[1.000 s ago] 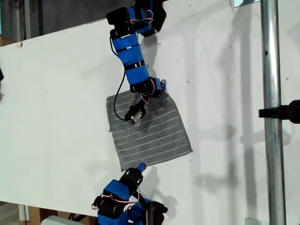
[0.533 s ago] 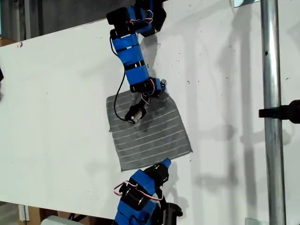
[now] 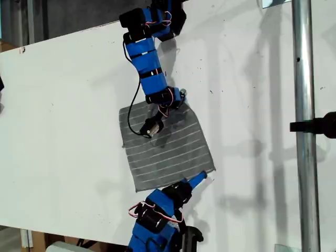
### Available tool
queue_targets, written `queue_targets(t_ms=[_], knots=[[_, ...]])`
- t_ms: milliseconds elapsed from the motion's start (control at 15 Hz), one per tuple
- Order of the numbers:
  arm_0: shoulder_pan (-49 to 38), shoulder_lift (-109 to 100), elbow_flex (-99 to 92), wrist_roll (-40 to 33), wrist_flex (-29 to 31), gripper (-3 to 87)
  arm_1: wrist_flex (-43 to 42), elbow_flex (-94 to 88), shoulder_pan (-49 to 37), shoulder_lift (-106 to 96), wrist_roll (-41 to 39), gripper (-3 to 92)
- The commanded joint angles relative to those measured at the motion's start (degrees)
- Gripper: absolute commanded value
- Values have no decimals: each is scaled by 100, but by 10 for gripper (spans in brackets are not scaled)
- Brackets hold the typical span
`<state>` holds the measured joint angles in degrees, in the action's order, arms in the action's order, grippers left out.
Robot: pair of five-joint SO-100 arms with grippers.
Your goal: Grasp corners of a towel and fold twice.
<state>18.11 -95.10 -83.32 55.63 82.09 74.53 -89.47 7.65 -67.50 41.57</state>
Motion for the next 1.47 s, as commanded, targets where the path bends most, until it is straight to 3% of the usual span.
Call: queue_targets(t_ms=[0,667,800,867,933,1000,1200,1400], knots=[[-167,185,-396,290,-615,333,-44,246,-18,-334,-35,-2],[-158,3296,-193,1503,-2039,307,70,220,105,-360,35,-2],[-167,3612,-220,1705,-2092,228,79,185,149,-360,88,-2],[-132,3683,-220,1775,-2065,131,79,167,149,-360,105,-2],[-123,3656,-220,1802,-2057,-24,79,158,158,-360,114,-2],[-97,3604,-229,1819,-2048,-28,79,158,158,-360,123,-2],[-62,3401,-193,1714,-1969,-28,141,158,141,-448,123,-2],[44,2364,62,519,-1556,-28,360,202,431,-1187,123,-2]])
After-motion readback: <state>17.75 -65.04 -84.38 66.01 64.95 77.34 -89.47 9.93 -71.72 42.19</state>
